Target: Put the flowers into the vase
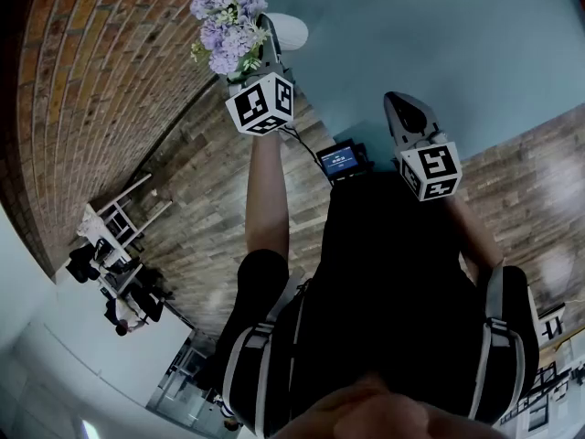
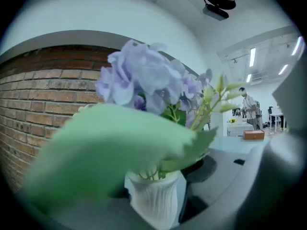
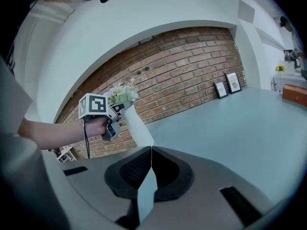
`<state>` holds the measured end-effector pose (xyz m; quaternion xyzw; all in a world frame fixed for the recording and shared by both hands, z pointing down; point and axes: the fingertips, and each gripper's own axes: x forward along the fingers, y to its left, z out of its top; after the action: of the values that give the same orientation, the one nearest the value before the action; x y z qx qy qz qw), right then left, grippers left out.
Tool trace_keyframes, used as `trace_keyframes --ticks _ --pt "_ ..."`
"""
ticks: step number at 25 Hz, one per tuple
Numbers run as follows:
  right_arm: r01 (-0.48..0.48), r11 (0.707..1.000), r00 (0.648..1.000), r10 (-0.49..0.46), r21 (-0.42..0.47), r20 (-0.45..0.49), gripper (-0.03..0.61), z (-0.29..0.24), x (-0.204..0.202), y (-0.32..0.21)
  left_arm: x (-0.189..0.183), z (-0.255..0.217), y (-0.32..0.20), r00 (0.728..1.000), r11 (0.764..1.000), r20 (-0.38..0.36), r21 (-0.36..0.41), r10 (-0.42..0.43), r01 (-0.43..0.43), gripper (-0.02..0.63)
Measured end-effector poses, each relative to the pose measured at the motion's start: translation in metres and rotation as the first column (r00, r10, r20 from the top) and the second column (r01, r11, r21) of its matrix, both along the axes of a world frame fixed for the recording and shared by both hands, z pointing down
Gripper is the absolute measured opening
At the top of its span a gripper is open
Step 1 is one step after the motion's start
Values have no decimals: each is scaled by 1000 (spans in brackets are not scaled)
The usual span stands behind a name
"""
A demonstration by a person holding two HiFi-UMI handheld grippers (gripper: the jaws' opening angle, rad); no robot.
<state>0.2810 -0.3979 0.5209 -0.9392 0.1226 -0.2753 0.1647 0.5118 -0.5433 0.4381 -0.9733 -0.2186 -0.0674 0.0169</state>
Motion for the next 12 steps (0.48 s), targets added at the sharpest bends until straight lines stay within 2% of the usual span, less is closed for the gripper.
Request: trace_keyframes --ticks 12 --pt "-3 1000 1000 3 4 -13 18 0 -1 0 -5 4 -1 999 999 52 43 5 -8 390"
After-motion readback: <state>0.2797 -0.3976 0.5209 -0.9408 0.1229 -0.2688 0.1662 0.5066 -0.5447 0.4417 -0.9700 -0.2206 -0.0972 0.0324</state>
